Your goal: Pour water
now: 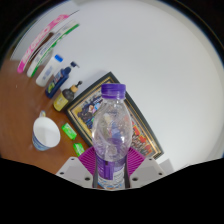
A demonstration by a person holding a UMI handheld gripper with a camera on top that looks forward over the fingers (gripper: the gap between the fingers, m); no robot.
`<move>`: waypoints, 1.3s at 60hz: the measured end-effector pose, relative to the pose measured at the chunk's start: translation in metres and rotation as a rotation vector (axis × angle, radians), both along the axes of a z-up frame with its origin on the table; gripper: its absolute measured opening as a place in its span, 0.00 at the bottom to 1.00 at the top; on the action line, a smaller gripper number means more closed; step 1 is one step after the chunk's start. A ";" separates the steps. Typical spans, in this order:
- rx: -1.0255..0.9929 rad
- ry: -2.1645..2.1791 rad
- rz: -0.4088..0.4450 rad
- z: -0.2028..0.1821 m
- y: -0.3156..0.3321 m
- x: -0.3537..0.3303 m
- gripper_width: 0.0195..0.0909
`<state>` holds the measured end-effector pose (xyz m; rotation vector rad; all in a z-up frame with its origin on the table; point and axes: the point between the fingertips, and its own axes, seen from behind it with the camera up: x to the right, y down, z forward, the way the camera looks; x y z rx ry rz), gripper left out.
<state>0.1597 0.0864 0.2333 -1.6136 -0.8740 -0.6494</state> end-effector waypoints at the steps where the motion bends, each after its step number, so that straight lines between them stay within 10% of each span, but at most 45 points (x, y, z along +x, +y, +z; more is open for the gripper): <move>1: -0.010 0.055 0.001 -0.001 -0.001 0.001 0.23; 41: -0.206 0.893 -0.118 -0.145 0.012 0.042 0.25; 52: -0.209 0.900 -0.161 -0.149 0.007 0.047 0.47; 59: -0.276 0.906 -0.234 -0.147 -0.011 0.045 0.94; 78: -0.400 0.838 -0.465 -0.094 -0.156 0.004 0.93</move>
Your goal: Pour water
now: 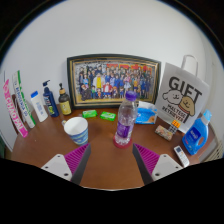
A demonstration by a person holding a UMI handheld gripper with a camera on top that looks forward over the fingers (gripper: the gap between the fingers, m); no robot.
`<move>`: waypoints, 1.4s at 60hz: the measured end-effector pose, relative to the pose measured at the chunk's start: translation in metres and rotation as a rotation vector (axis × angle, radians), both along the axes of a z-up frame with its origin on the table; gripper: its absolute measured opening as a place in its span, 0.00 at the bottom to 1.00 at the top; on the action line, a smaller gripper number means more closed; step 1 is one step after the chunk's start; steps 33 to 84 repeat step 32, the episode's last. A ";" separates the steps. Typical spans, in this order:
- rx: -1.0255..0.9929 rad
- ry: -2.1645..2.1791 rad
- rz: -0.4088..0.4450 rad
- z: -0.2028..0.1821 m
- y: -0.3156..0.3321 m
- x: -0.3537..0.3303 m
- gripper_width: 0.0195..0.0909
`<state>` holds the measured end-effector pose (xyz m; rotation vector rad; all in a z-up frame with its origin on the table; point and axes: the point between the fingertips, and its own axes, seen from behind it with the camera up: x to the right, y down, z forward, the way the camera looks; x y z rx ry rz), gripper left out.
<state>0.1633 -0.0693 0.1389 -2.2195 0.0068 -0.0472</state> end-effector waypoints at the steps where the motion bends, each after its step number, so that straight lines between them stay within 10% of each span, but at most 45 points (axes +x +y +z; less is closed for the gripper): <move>1: -0.001 -0.004 -0.003 0.004 -0.007 -0.004 0.93; 25: 0.018 -0.091 -0.036 0.057 -0.108 -0.057 0.92; 84: 0.035 -0.092 -0.028 0.064 -0.111 -0.064 0.92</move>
